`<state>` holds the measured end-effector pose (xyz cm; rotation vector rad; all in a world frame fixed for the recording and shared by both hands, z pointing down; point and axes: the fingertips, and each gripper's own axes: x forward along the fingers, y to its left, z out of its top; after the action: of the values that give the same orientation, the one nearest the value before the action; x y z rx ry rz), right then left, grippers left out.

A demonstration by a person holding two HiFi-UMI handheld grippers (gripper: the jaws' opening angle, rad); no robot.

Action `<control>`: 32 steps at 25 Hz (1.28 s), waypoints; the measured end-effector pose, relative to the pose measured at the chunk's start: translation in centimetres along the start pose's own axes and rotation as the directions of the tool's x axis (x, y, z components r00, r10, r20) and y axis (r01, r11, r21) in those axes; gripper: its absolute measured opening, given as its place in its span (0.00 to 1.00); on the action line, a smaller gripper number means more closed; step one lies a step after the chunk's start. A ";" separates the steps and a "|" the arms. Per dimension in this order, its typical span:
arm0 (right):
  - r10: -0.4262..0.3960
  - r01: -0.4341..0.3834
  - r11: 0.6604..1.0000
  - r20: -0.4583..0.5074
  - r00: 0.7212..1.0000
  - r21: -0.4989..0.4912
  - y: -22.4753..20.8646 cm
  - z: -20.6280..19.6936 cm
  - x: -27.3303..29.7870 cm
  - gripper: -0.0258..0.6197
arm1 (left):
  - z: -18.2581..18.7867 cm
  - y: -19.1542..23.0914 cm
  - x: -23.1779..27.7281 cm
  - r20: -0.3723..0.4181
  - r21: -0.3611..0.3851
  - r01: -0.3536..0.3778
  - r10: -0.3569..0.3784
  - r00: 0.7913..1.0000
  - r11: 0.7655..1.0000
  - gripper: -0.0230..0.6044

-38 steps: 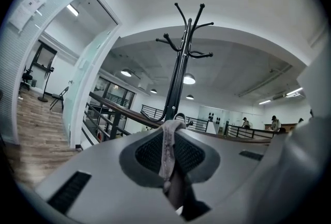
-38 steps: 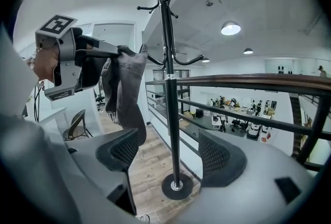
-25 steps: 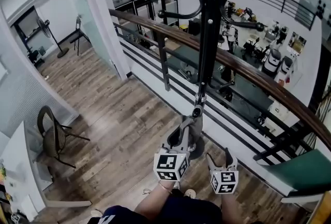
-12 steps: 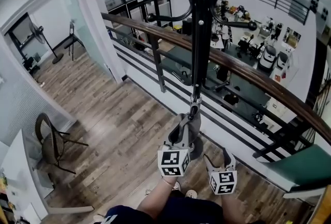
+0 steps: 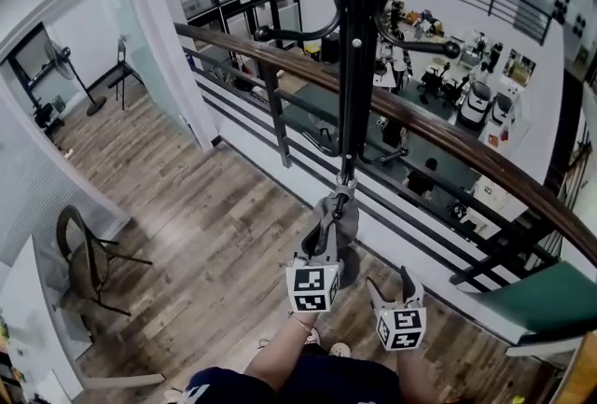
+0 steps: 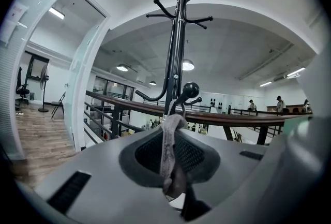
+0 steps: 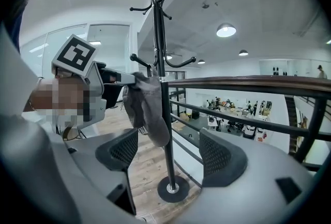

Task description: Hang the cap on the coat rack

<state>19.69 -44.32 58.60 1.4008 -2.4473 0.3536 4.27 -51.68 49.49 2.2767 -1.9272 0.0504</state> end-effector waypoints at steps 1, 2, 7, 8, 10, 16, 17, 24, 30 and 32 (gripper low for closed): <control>0.005 -0.005 1.000 -0.001 1.000 -0.002 0.2 0.0 0.1 0.60 | -0.4 0.0 0.1 -0.010 0.009 0.001 0.000 1.000 1.000 0.11; 0.009 -0.009 1.000 -0.001 1.000 -0.003 0.4 0.0 0.2 0.60 | -0.8 0.1 0.2 -0.023 0.019 0.003 -0.002 1.000 1.000 0.11; 0.018 -0.018 1.000 0.003 1.000 -0.007 0.6 0.1 0.0 0.60 | -2.8 -0.3 0.0 -0.075 0.064 0.032 -0.028 0.997 0.997 0.12; 0.018 -0.018 1.000 0.005 1.000 -0.007 0.6 0.2 -0.1 0.60 | -3.0 -0.4 -0.1 -0.074 0.064 0.042 -0.037 0.997 0.997 0.12; 0.018 -0.018 1.000 0.009 1.000 -0.008 0.7 0.3 -0.2 0.60 | -3.0 -0.5 -0.4 -0.069 0.054 0.065 -0.062 0.996 0.996 0.12; 0.031 -0.031 0.999 0.026 0.999 -0.020 1.0 0.7 -0.4 0.61 | -2.6 -1.1 -1.4 -0.040 0.031 0.120 -0.119 0.992 0.992 0.32; 0.036 -0.036 0.999 0.029 0.999 -0.025 1.2 0.8 -0.5 0.61 | -2.6 -1.3 -1.6 -0.038 0.030 0.133 -0.131 0.991 0.991 0.37; 0.055 -0.053 0.998 0.047 0.997 -0.041 1.4 1.4 -0.9 0.62 | -5.3 -0.6 -4.8 -0.100 0.032 0.140 -0.136 0.986 0.990 0.51; 0.055 -0.054 0.998 0.025 0.998 -0.043 1.6 -0.1 -1.5 0.62 | -9.9 -0.2 -9.5 -0.164 -0.009 0.144 -0.144 0.976 0.989 0.54; 0.055 -0.054 0.997 0.018 0.998 -0.046 1.7 -0.6 -1.7 0.62 | -11.6 -0.3 -10.9 -0.199 -0.023 0.138 -0.140 0.970 0.990 0.54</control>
<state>19.13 -41.96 58.44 1.3268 -2.4964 0.2959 3.54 -39.30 59.48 2.2950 -1.6624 0.2438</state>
